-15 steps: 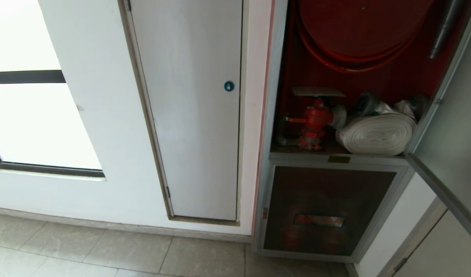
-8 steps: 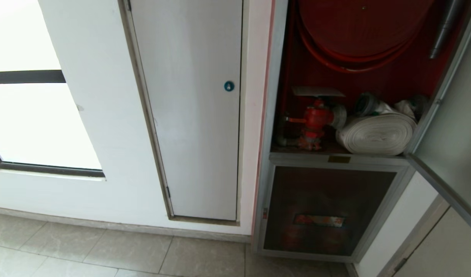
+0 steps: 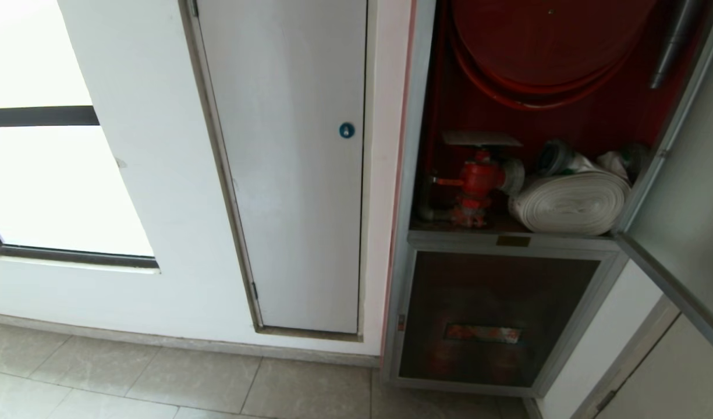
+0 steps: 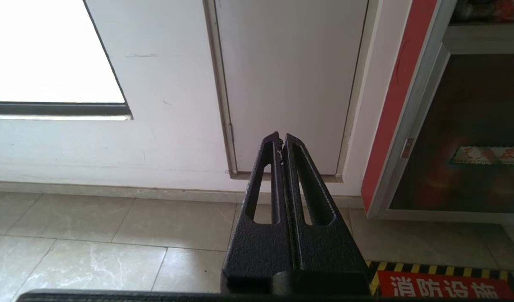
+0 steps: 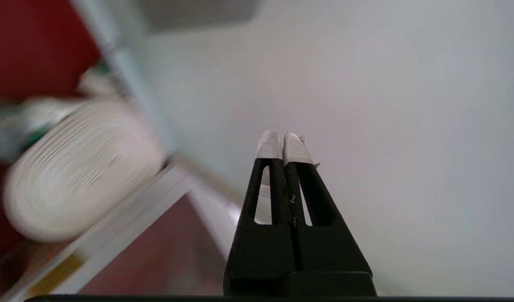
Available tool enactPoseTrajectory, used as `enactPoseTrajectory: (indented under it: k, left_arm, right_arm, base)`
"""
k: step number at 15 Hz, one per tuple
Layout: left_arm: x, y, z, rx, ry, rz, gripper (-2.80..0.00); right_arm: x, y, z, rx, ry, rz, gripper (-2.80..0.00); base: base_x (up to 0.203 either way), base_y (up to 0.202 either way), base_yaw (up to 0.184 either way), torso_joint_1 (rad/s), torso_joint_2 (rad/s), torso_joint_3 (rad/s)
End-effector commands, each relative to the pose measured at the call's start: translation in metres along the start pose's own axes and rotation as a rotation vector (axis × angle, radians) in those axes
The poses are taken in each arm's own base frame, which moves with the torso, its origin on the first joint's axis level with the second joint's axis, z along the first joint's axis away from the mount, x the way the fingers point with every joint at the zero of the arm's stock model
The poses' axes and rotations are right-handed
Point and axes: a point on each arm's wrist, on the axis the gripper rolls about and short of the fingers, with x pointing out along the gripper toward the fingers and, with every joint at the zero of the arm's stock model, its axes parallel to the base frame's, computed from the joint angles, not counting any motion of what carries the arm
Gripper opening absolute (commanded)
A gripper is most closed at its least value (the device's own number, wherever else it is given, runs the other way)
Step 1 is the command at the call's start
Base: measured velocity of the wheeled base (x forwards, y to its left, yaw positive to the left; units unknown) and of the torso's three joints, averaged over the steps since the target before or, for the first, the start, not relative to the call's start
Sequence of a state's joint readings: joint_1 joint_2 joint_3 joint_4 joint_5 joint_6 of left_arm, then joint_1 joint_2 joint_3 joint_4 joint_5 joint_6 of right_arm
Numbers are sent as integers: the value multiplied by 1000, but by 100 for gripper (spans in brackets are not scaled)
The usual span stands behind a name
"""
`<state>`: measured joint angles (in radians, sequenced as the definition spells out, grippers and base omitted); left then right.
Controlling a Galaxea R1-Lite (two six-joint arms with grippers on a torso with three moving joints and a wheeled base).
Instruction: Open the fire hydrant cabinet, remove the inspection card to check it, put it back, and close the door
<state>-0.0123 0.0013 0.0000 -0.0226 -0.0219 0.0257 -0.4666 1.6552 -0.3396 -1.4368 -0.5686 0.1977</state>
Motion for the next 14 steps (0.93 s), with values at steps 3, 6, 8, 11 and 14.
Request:
enactPoseTrajectory:
  k: [3,6,8,11,14]
  left_arm:
    - [1,0,-4,0,14,-1,-280]
    - [1,0,-4,0,14,-1,-280]
    - [1,0,-4,0,14,0,-280]
    - [1,0,-4,0,14,0,-280]
    - [1,0,-4,0,14,-1,-280]
  right_arm:
    - [-32,25,-24,-31,126,211,-280]
    - [-47,39,-27,-33,161,355,-280]
    - [-54,43,-32,-62,193,404,-280]
    - [-64,42,-35,-74,220,453,-280]
    - [-86,36,-26,-59,216,520,-280]
  base:
    - [0,0,0,0,0,0]
    - [0,0,0,0,0,0]
    - [0,0,0,0,0,0]
    - [0,0,0,0,0,0]
    - [0,0,0,0,0,0]
